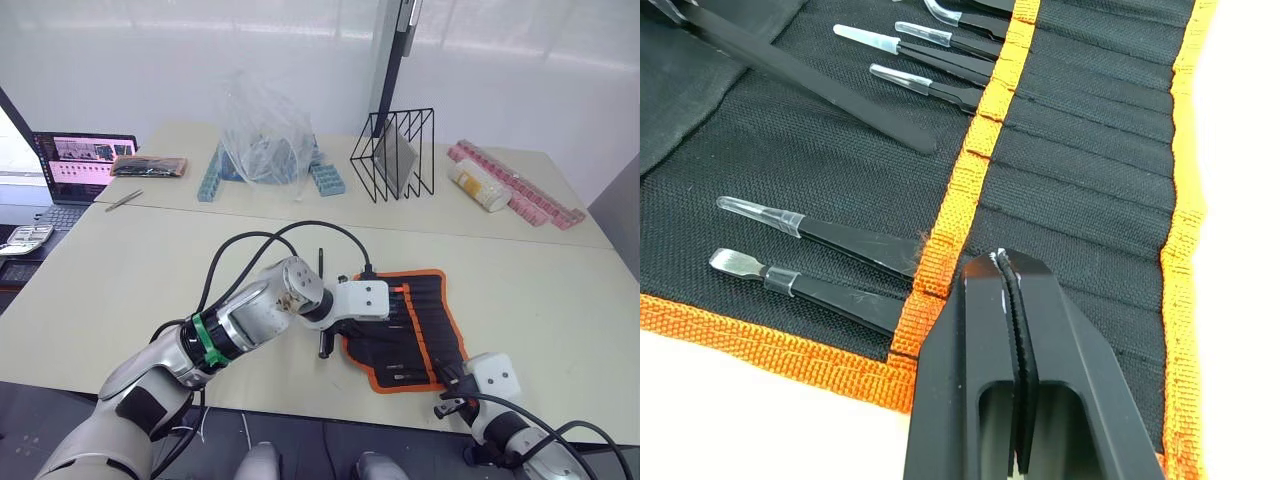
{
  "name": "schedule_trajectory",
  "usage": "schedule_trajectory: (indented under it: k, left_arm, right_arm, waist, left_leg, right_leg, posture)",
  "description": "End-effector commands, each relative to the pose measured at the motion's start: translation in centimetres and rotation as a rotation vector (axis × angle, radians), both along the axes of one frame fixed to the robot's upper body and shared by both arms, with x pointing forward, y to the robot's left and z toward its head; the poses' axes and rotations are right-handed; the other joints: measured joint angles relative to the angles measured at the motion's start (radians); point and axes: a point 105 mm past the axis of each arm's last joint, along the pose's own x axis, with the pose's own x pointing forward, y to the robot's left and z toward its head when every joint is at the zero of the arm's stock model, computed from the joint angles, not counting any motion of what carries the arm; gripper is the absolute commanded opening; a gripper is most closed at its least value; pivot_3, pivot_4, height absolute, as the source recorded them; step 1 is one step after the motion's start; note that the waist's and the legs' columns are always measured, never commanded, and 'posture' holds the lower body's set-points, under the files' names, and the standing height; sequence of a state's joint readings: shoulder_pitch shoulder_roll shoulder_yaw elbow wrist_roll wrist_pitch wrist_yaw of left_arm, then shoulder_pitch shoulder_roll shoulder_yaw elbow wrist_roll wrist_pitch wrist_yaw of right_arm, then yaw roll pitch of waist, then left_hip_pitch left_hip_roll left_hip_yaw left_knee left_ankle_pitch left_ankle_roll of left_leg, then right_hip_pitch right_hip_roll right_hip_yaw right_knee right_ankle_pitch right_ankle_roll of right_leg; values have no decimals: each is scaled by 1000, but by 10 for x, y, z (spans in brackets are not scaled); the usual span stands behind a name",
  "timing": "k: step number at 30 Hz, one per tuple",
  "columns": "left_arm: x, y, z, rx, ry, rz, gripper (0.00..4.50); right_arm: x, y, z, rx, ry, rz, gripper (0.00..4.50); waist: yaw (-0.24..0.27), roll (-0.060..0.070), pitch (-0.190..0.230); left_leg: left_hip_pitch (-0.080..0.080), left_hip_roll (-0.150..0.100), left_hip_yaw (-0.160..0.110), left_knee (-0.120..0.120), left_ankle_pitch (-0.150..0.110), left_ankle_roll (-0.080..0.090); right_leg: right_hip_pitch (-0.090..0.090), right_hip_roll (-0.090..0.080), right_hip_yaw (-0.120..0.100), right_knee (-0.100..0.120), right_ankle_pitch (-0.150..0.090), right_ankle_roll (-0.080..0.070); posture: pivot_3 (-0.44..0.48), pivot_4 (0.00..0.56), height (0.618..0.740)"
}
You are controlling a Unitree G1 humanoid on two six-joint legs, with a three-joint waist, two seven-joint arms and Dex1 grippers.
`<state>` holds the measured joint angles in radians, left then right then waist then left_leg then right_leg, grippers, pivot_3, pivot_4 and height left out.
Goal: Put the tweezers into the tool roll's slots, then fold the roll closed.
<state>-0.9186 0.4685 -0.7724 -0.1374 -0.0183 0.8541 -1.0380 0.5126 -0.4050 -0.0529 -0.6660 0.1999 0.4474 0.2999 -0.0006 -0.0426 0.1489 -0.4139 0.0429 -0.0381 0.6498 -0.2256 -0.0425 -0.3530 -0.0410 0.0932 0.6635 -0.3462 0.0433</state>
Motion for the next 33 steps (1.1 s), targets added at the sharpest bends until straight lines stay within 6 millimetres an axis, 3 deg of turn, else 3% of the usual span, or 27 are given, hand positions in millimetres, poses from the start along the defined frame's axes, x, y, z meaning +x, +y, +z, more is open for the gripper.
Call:
schedule_trajectory:
  k: [1,20,33]
  left_arm:
    - [5,-6,12,7,-62,-20,19]
    - [-6,-18,12,58,-69,-108,19]
    - [0,-33,12,79,-94,-104,19]
  right_arm:
    - [-18,-2,-35,8,172,-15,0]
    - [-19,1,-38,15,175,-28,0]
    - [-20,4,-38,25,178,-31,0]
  waist:
    - [0,0,0]
    - [-1,1,-1]
    - [0,1,-1]
  left_leg:
    - [0,0,0,0,0,0]
    - [0,0,0,2,0,0]
    - [0,0,-1,4,0,0]
  right_leg:
    - [0,0,0,0,0,0]
    - [1,0,0,2,0,0]
    - [1,0,-1,3,0,0]
  posture:
    - [0,150,705]
    - [0,150,705]
    - [0,150,705]
